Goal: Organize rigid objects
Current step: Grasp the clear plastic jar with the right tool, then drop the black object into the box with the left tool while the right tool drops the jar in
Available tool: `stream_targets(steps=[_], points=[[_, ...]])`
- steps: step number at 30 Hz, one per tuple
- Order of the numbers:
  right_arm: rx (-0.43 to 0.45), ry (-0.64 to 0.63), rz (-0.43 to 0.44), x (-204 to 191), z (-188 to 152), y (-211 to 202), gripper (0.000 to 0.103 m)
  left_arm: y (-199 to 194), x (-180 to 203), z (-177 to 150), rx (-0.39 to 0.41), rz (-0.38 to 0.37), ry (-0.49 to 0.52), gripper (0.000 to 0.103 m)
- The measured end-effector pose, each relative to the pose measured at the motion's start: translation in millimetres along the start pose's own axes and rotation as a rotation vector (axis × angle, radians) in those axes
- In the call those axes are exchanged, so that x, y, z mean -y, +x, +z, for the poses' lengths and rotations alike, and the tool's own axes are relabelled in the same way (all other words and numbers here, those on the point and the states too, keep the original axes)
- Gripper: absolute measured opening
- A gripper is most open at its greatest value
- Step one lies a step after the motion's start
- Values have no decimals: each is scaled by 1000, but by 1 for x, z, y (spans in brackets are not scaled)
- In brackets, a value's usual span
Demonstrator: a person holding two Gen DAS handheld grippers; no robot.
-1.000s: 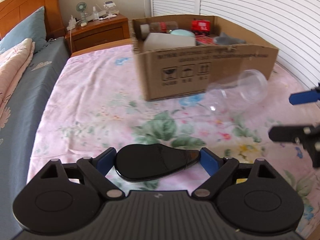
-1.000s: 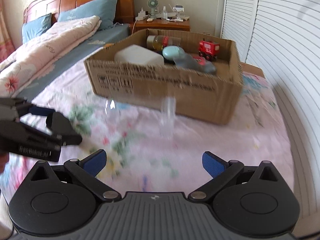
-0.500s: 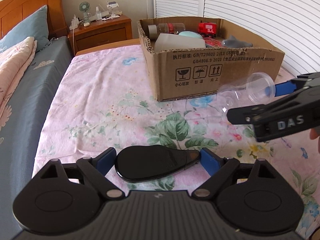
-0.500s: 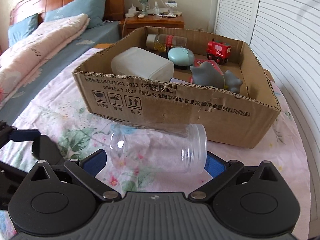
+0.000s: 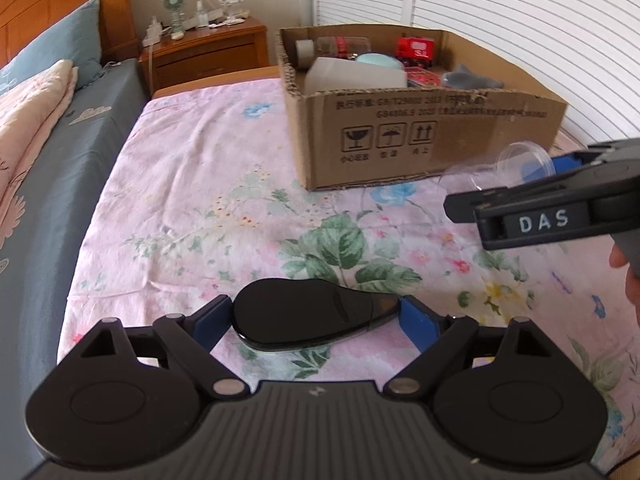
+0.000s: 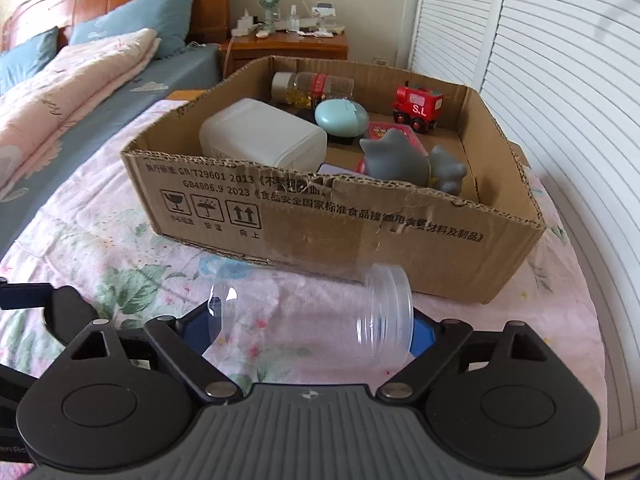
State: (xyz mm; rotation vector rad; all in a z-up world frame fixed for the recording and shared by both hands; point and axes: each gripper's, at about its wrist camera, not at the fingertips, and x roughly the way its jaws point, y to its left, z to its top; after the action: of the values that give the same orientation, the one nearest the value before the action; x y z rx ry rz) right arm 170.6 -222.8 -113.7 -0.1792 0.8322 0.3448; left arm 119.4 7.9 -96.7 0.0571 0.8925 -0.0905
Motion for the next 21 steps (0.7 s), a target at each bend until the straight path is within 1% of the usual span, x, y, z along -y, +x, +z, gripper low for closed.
stream_targets(steps=[4,7,12,14,21], points=[[6,-19,2,5,-1,-9,93,-6,4,3,13,0,55,89],[-2,-45,-5,9,-4,-15,93,-10,4,6,11,-29,80,89],[-18,-81,26,18,-6,-26,93,-19,7,11,-2,-58,145,89],[-24,-94,41,22,-5,-32,93,-22,6,15,-12,-82,161,89],[-9,-128,91,31,7,-59,93,-40,3,41,-10,-143,194,89]])
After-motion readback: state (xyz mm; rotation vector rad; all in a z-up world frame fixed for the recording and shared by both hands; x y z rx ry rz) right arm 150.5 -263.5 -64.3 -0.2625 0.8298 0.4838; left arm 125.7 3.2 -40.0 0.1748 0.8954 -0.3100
